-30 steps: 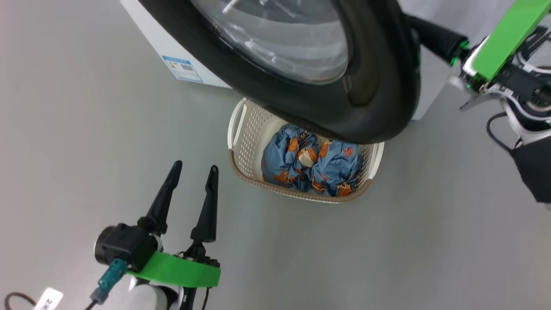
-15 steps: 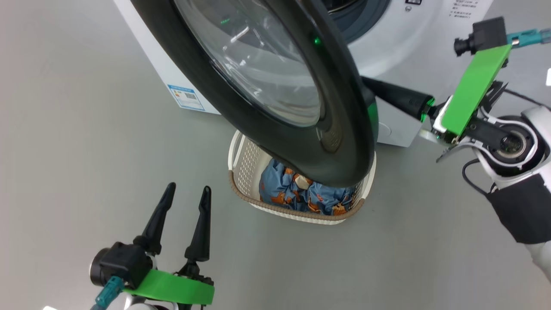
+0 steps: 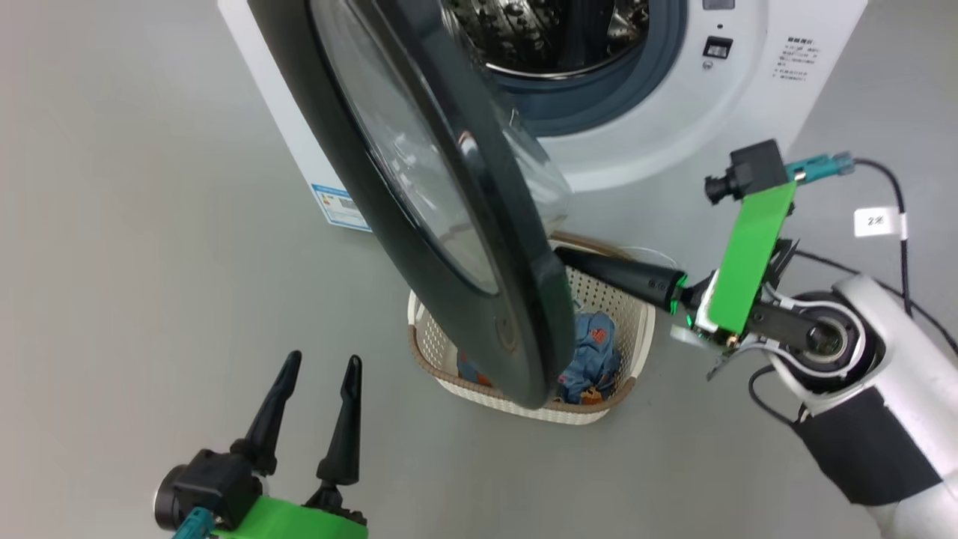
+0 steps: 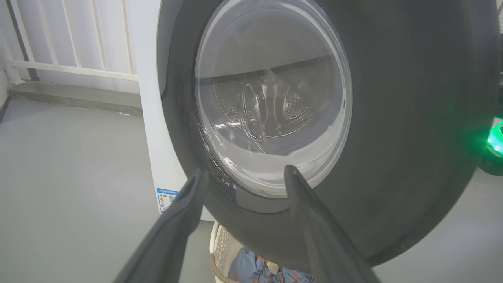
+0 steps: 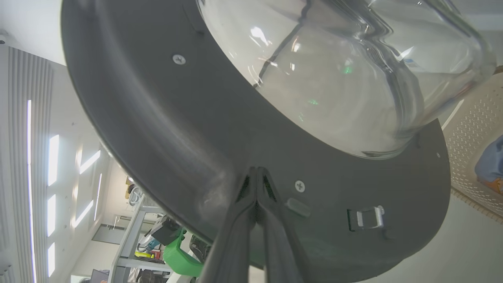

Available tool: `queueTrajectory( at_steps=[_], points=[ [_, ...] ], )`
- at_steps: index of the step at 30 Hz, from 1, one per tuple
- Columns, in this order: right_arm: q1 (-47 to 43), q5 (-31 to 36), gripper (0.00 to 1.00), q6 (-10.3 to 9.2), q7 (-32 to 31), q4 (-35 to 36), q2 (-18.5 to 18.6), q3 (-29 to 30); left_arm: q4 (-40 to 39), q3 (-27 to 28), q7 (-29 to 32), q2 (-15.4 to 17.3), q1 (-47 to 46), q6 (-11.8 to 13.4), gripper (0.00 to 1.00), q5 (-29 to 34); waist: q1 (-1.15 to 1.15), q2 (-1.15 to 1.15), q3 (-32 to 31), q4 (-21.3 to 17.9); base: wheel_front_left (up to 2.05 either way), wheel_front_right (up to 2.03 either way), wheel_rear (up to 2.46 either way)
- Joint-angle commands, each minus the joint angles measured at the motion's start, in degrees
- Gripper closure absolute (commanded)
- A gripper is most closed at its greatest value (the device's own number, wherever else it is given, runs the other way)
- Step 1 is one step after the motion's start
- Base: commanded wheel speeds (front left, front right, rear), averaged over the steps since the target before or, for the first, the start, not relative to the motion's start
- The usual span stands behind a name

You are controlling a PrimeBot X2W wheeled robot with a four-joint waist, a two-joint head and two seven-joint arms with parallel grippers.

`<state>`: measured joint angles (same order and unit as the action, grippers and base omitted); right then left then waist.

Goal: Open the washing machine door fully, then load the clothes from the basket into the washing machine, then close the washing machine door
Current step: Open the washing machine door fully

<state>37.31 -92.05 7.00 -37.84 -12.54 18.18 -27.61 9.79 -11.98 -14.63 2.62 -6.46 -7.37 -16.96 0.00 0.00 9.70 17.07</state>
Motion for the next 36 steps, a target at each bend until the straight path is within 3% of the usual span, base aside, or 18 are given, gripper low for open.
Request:
queueTrajectory(
  at_steps=[1, 19, 33, 34, 36],
  points=[
    [-1.4, 0.4, 1.0, 0.48, -0.4, 2.5, -1.2, -0.8, -1.1, 2.2, -0.4, 1.0, 0.1, -0.1, 0.0, 1.1, 0.0, 0.0, -1.2, 0.7, 0.0, 0.0, 0.0],
    [-4.5, 2.0, 1.0, 0.48, 1.1, 3.8, -5.7, -2.7, -1.3, 1.9, -0.4, 0.7, 1.4, -0.1, 0.0, 1.0, 0.0, 0.0, -2.9, 3.6, 0.0, 0.0, 0.0],
    [-6.1, 2.9, 0.99, 0.48, 4.7, 3.9, -7.0, -1.9, -1.3, 2.8, -0.4, 0.6, 1.7, -0.1, 0.0, 1.2, 0.0, 0.0, -3.7, 2.1, 0.0, 0.0, 0.0],
    [-6.4, 3.2, 0.82, 0.48, 5.5, 3.9, -6.9, -1.7, -1.2, 2.9, -0.4, 0.6, 1.7, -0.1, 0.0, 1.2, 0.0, 0.0, -3.8, 1.8, 0.0, 0.0, 0.0],
    [-7.1, 3.5, 0.66, 0.48, 7.0, 3.8, -6.7, -1.5, -1.1, 3.0, -0.4, 0.6, 1.8, -0.1, 0.0, 1.0, 0.0, 0.0, -4.2, 1.2, 0.0, 0.0, 0.0]
  ],
)
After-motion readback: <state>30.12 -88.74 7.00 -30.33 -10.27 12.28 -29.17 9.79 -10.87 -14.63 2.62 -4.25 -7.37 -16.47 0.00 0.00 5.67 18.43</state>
